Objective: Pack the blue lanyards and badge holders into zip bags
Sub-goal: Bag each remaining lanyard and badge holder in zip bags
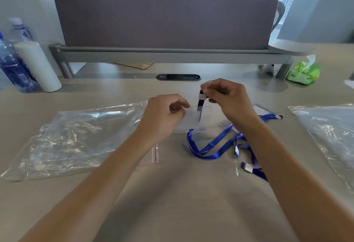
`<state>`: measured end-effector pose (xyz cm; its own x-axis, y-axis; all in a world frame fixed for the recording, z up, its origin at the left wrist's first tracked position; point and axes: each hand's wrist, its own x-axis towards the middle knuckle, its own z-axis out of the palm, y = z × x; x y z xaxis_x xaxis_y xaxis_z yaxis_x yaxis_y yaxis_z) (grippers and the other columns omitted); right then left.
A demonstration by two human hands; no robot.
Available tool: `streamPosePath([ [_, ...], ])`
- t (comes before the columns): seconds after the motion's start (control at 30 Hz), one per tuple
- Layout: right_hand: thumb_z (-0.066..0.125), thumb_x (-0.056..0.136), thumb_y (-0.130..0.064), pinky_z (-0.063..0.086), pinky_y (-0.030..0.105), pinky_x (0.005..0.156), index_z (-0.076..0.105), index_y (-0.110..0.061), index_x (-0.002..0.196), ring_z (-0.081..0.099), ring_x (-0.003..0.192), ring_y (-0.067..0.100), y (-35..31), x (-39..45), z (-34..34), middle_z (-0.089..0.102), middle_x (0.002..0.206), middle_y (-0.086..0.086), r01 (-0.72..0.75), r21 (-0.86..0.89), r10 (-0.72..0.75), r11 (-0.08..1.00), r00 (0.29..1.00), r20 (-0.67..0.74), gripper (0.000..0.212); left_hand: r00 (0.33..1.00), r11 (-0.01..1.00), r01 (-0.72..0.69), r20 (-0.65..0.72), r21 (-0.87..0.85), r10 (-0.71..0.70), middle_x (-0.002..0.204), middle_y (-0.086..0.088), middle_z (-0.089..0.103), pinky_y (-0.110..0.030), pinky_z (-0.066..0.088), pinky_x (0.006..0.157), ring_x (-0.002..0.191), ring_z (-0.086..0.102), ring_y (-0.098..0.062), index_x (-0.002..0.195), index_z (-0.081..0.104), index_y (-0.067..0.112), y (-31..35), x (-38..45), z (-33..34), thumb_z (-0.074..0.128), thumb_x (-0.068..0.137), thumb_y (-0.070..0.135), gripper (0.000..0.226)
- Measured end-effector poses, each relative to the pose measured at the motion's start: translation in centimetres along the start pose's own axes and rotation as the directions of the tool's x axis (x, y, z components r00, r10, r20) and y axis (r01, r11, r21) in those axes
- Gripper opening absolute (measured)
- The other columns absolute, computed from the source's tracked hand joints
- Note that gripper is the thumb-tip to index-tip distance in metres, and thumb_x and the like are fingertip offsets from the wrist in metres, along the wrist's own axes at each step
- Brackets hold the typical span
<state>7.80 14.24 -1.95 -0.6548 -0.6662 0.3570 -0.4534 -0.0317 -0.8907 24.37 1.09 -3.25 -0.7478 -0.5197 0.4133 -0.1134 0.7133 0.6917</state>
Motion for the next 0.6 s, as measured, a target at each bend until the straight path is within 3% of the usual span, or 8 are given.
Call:
streamPosePath([
  [0.13, 0.068, 0.096, -0.004, 0.058, 0.024, 0.092, 0.079, -0.011, 0.104, 0.075, 0.097, 0.01, 0.5, -0.5, -1.1, 0.079, 0.101, -0.006, 0.085, -0.047, -0.081, 0.995, 0.992, 0.092, 0.015, 0.999, 1.0, 0.015, -0.043, 0.007, -0.015, 0.086, 0.009, 0.074, -0.029, 0.058, 0.08, 0.082, 0.068, -0.006, 0.095, 0.076, 0.022, 0.5, 1.6, 2.7, 0.069, 0.086, 0.01, 0.017],
  [0.33, 0.048, 0.101, -0.003, 0.055, 0.025, 0.095, 0.08, -0.016, 0.102, 0.07, 0.105, 0.01, 2.5, -1.7, -1.2, 0.078, 0.104, -0.006, 0.05, -0.121, -0.031, 0.991, 0.987, 0.155, 0.034, 0.998, 0.999, 0.006, -0.062, -0.045, -0.009, 0.087, 0.01, 0.075, -0.027, 0.058, 0.081, 0.084, 0.068, -0.003, 0.093, 0.076, 0.021, 0.0, 1.8, 4.5, 0.069, 0.085, 0.006, 0.019],
  [0.43, 0.07, 0.097, -0.013, 0.058, 0.026, 0.09, 0.075, -0.015, 0.104, 0.072, 0.097, 0.01, 2.7, -1.9, -1.1, 0.077, 0.099, -0.007, 0.098, -0.115, -0.084, 0.988, 0.989, 0.123, 0.009, 0.997, 0.998, -0.038, -0.073, -0.058, 0.034, 0.089, 0.01, 0.074, -0.021, 0.057, 0.081, 0.086, 0.068, -0.001, 0.096, 0.076, 0.018, -0.2, 1.6, 4.3, 0.07, 0.086, 0.005, 0.017],
  [0.53, 0.08, 0.089, -0.013, 0.059, 0.027, 0.09, 0.069, -0.016, 0.112, 0.073, 0.098, 0.011, 3.0, -2.2, -1.1, 0.076, 0.1, -0.006, 0.117, -0.109, -0.106, 0.987, 0.989, 0.103, 0.026, 0.991, 0.991, -0.117, -0.08, -0.063, 0.112, 0.091, 0.008, 0.073, -0.018, 0.055, 0.081, 0.088, 0.068, -0.003, 0.098, 0.074, 0.014, -0.4, 1.3, 3.6, 0.07, 0.088, 0.005, 0.014],
  [0.6, 0.08, 0.089, -0.014, 0.06, 0.028, 0.089, 0.074, -0.015, 0.11, 0.073, 0.096, 0.01, 2.9, -2.5, -1.0, 0.077, 0.099, -0.007, 0.141, -0.14, -0.126, 0.98, 0.986, 0.107, 0.022, 0.984, 0.984, -0.167, -0.078, -0.056, 0.162, 0.092, 0.008, 0.073, -0.016, 0.054, 0.082, 0.089, 0.068, -0.002, 0.098, 0.073, 0.013, -0.4, 0.9, 3.4, 0.07, 0.088, 0.004, 0.014],
])
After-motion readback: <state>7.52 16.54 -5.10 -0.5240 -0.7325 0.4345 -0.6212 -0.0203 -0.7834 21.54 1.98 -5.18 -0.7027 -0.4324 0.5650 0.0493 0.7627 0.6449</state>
